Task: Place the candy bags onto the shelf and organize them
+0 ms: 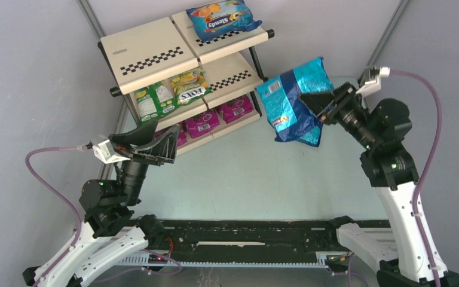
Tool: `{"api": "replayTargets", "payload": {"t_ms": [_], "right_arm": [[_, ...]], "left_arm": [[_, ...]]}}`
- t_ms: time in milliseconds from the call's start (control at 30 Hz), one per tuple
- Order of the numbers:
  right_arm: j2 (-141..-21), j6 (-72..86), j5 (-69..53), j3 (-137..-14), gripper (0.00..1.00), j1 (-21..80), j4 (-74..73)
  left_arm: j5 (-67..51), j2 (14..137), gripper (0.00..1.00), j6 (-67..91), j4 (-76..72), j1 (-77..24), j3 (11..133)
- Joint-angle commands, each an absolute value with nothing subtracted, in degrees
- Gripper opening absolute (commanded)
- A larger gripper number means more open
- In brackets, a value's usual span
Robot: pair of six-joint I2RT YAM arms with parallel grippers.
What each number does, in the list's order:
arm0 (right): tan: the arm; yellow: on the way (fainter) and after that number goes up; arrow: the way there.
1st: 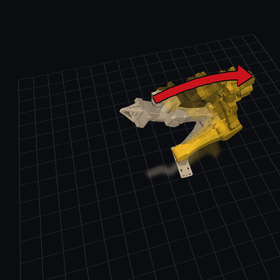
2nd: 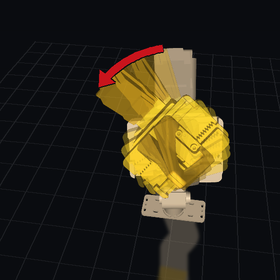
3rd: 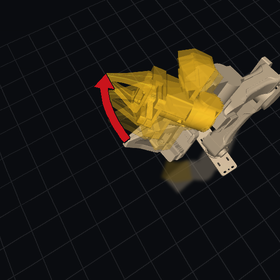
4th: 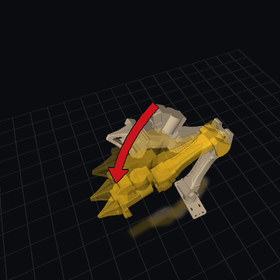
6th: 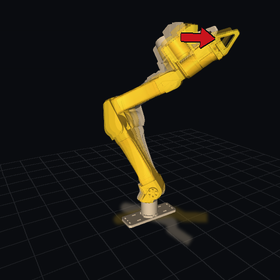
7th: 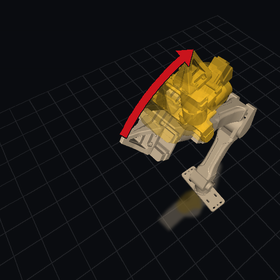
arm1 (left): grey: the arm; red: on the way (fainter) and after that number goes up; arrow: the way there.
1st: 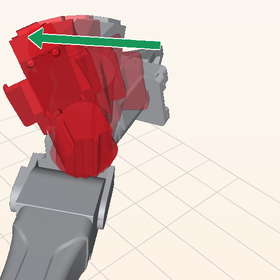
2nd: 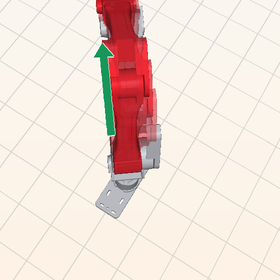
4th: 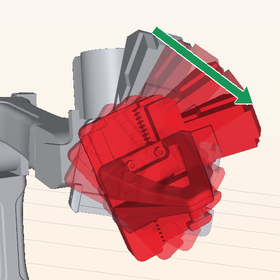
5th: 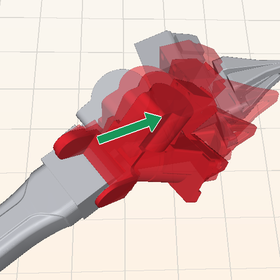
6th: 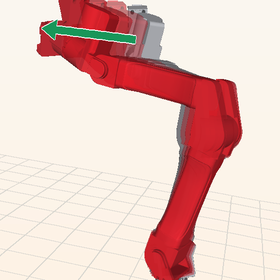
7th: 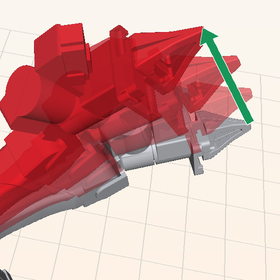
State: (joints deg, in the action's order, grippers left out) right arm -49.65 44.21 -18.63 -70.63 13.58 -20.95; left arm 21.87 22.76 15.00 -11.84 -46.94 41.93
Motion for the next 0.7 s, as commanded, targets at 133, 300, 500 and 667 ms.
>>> {"api": "replayTargets", "payload": {"t_ms": [133,300,500,667], "right_arm": [[-66.3,46.6,-23.6,-99.0,0.00,22.0,-8.4],[-82.5,46.4,-22.7,-117.0,0.00,30.1,-7.3],[-107.1,47.2,-19.6,-149.6,0.00,35.9,-11.6],[-114.8,50.9,-14.1,-151.9,0.00,36.1,-1.5]], "left_arm": [[22.0,22.0,1.00,14.2,-12.0,-45.0,42.2],[23.3,19.5,1.00,13.7,-12.5,-45.0,41.7],[23.8,18.3,0.99,14.0,-12.3,-44.9,41.8],[25.7,17.3,0.99,13.0,-12.5,-44.8,41.7]]}}
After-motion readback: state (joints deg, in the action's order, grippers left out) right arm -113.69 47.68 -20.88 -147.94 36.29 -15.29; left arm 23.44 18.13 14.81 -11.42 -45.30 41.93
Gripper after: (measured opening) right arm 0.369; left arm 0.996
